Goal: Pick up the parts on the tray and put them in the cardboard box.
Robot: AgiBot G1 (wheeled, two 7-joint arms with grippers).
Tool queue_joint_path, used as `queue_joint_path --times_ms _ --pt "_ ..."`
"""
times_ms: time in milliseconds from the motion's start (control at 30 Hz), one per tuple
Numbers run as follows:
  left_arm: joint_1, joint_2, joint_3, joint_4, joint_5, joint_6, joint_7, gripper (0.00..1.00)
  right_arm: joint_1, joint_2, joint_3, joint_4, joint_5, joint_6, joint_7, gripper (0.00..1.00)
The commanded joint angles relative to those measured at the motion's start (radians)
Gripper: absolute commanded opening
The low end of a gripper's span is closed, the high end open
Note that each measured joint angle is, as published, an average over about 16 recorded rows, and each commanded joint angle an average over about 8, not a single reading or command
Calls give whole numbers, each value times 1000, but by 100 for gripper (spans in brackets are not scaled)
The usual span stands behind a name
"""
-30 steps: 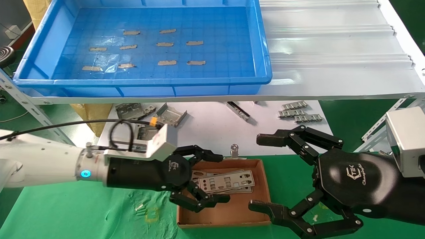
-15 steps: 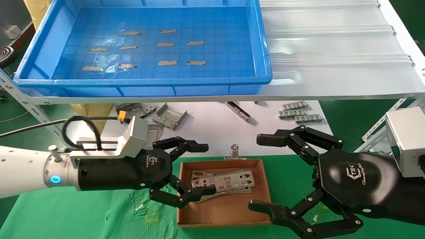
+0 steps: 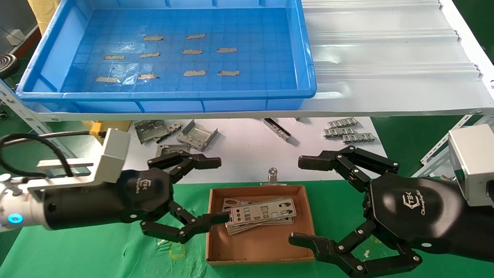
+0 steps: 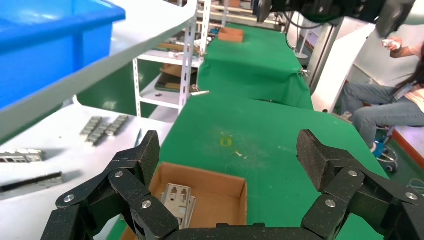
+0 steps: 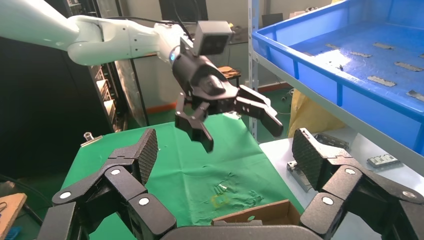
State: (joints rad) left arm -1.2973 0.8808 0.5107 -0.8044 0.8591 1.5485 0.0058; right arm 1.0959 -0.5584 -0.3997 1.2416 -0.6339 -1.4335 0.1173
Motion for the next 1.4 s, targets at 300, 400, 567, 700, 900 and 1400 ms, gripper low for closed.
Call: queue_joint_path --times_ms 300,400,567,700,900,1400 --pt "80 -96 -83 -172 -46 -19 -69 100 0 0 0 0 0 0 0 100" --pt "103 -125 -107 -223 -60 -25 -90 100 0 0 0 0 0 0 0 100" --pt "144 -174 -149 -309 -83 -34 -125 100 0 0 0 0 0 0 0 100" --pt "176 -212 -182 -378 -101 -42 -152 100 0 0 0 0 0 0 0 100" --pt "218 -263 -226 -469 -126 -51 -188 100 0 0 0 0 0 0 0 100" --pt "231 -279 -240 -497 -135 -55 -197 100 0 0 0 0 0 0 0 100"
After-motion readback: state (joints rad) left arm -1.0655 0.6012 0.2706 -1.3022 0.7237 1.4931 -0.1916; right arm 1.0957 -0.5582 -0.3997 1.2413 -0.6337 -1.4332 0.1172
